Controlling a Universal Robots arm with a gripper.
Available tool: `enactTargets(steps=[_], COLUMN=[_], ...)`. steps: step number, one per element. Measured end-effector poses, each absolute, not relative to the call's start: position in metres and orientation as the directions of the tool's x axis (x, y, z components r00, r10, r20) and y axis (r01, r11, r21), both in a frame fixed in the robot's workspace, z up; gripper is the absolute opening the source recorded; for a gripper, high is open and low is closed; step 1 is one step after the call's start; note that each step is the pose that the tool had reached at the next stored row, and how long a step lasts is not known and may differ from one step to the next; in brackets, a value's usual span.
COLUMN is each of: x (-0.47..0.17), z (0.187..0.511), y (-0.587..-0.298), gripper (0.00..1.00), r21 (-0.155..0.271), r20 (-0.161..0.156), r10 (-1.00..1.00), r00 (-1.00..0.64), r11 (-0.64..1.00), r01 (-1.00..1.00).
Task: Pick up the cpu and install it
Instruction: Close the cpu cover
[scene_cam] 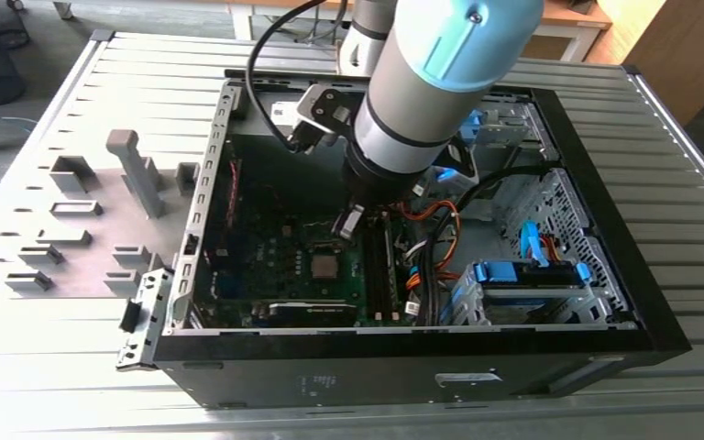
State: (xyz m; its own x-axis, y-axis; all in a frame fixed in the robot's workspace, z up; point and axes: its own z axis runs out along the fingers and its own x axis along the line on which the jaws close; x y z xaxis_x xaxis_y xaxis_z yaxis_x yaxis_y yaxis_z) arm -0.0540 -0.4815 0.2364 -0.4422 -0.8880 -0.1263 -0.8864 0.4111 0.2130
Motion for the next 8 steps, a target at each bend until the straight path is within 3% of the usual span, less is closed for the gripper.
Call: enactTargets(steps=[8], x=[-0.0518], z=[0.2364], y=[-0.4866], gripper=[0.11], r21=[0.218], r20=[-0.121], r10=[-0.891], r00=[-0.438], r11=[0.406], r01=[-0.887])
